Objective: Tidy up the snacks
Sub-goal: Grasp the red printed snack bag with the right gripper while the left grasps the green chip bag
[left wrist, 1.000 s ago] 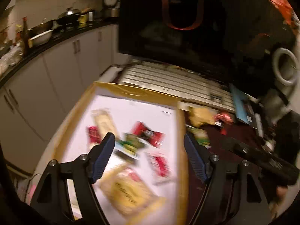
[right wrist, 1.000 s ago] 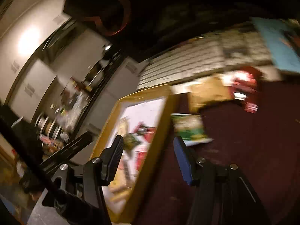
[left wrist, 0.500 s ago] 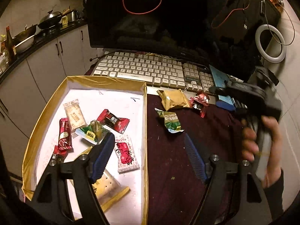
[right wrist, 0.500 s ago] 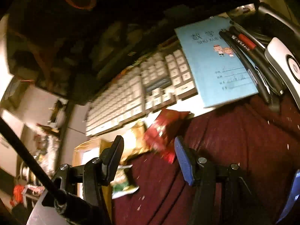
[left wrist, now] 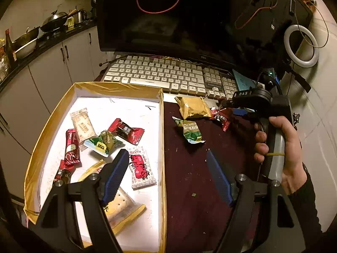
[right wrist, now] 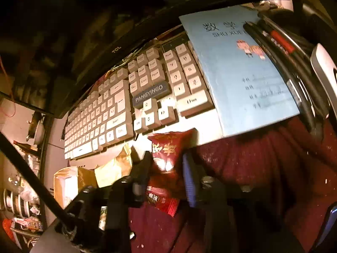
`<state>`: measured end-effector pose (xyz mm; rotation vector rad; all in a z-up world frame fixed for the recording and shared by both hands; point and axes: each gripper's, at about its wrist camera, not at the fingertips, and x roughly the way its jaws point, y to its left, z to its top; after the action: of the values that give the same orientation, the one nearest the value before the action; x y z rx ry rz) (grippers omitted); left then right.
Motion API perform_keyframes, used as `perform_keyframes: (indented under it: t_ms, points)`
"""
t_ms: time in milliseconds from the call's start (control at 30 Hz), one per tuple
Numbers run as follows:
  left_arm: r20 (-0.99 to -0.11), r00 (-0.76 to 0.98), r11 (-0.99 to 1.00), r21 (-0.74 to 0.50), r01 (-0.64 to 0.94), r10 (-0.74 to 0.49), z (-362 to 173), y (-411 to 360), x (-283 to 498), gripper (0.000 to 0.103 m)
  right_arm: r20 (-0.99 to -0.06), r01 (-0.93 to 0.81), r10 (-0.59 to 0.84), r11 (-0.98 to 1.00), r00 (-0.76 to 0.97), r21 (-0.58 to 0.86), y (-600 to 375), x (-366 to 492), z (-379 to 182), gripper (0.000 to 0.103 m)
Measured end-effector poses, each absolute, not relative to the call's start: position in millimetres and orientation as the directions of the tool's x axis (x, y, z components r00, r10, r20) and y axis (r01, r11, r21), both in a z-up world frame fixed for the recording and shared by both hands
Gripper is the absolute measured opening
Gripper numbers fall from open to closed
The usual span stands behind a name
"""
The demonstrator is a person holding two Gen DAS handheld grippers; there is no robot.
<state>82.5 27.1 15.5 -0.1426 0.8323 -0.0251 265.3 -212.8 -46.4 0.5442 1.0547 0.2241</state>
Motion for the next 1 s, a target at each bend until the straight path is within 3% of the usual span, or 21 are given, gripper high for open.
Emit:
perform_keyframes:
  t_ms: [267,533,633,700,1000]
  points:
    - [-0.746,0.658,0.992,-0.129,0.006,-0.101,15.4,12.2,88.6,0.076,-0.729,0.077,0.471,0.813,0.496,0.577,-229.0,258.4,-53.3,0.023]
    - [-0.789,0.598,0.990,-0.131,0.056,-0.138,5.6,-1.5,117.2,0.076,-0.533,-0.081,0.563,0.732,0.632,0.677,-245.5,169.4,-24.3,0.023]
    - [-0.822,0.548,0.988,-0.135,0.073,-0.153,-3.1,-8.2,141.0,0.075,-0.509,-0.122,0.593,0.717,0.624,0.686,-248.7,145.9,-38.0,0.023]
    - [-0.840,0.520,0.988,-0.136,0.080,-0.157,-8.9,-13.8,158.7,0.063,-0.540,-0.095,0.534,0.762,0.650,0.640,-249.9,134.7,-46.2,0.023]
    - [-0.902,0.417,0.990,-0.137,-0.029,-0.113,-44.5,-15.6,218.8,0.044,-0.497,-0.128,0.540,0.754,0.679,0.645,-254.8,129.6,-55.3,0.023]
